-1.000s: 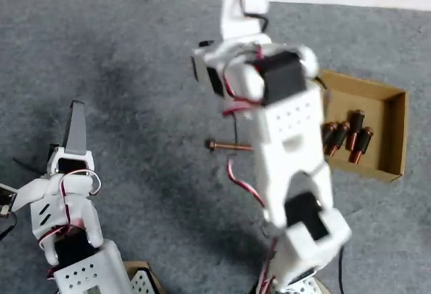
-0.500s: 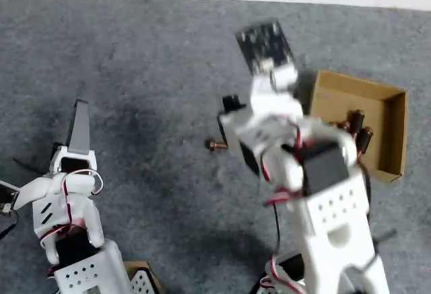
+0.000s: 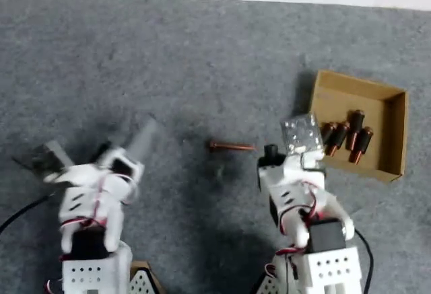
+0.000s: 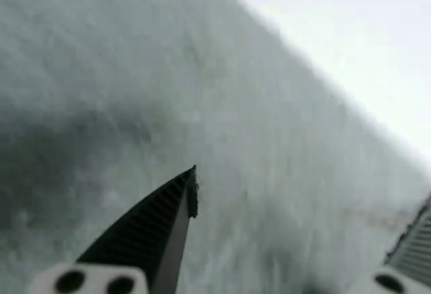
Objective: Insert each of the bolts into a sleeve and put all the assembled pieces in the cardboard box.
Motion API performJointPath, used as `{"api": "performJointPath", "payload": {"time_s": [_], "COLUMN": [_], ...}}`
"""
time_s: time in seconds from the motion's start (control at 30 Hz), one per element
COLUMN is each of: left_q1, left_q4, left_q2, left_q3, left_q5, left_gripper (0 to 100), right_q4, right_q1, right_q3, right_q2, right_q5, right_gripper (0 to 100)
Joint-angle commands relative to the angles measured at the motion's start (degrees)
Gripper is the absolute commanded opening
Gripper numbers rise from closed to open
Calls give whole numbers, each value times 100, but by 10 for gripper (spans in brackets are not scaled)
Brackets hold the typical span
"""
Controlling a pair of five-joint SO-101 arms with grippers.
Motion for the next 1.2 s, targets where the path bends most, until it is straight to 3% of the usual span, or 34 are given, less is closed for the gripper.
{"api": "performJointPath", "payload": {"time_s": [0.0, 0.2, 0.33, 0.47, 0.67, 0.9, 1.17], "left_q1": [954, 1833, 2264, 2958, 3644, 3978, 3899], "left_q4": [976, 993, 527, 607, 1310, 1952, 2101], "left_q2": [-48, 813, 2888, 5710, 9437, 11055, 11846], "left_q3": [-752, -1323, -2290, -4040, -6818, -8848, -9103], "left_q5": [-800, -993, -976, -800, 686, 3402, 4018], "left_gripper": [453, 453, 453, 453, 453, 453, 454], "right_q4": [-224, -233, -233, -611, -989, -989, -989], "right_q1": [75, 110, 110, 224, 884, 936, 936], "right_q3": [391, 971, 1191, 1763, 2158, 2440, 2431], "right_q2": [-567, -980, -1182, -1446, -2026, -2563, -2545], "right_q5": [-167, -158, -167, -176, -176, -176, -141], "right_gripper": [4, 4, 4, 4, 4, 4, 4]}}
